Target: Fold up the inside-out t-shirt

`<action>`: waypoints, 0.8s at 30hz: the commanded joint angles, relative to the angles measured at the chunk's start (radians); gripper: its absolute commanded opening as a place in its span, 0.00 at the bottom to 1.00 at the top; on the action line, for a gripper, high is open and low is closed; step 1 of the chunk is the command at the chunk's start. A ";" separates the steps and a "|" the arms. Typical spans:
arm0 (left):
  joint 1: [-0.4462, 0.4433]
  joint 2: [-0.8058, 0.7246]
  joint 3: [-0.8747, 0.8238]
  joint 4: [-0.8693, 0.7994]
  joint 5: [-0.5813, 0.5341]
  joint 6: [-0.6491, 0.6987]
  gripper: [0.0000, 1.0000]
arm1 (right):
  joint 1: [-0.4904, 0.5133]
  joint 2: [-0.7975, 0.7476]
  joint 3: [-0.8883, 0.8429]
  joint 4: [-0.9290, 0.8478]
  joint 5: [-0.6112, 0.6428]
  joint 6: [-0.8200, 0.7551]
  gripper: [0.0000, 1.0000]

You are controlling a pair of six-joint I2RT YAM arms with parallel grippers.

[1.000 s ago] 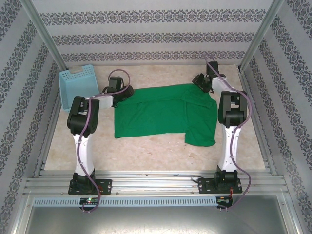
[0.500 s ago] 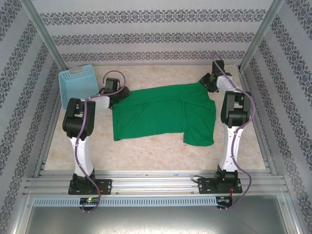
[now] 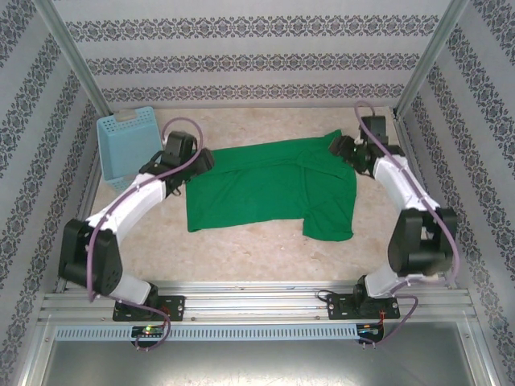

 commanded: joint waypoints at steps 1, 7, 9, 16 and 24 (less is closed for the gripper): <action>-0.033 -0.077 -0.107 -0.168 -0.064 -0.019 0.68 | 0.006 -0.104 -0.136 -0.089 0.033 -0.048 0.66; -0.100 -0.165 -0.262 -0.210 -0.038 -0.052 0.65 | 0.020 -0.291 -0.333 -0.181 0.075 -0.062 0.66; -0.113 -0.169 -0.299 -0.204 -0.026 -0.068 0.63 | 0.020 -0.339 -0.389 -0.204 0.096 -0.053 0.67; -0.130 -0.129 -0.370 -0.128 0.020 -0.093 0.55 | 0.022 -0.427 -0.520 -0.218 0.095 0.035 0.67; -0.132 -0.015 -0.395 -0.035 0.013 -0.083 0.48 | 0.036 -0.426 -0.571 -0.241 0.172 0.089 0.65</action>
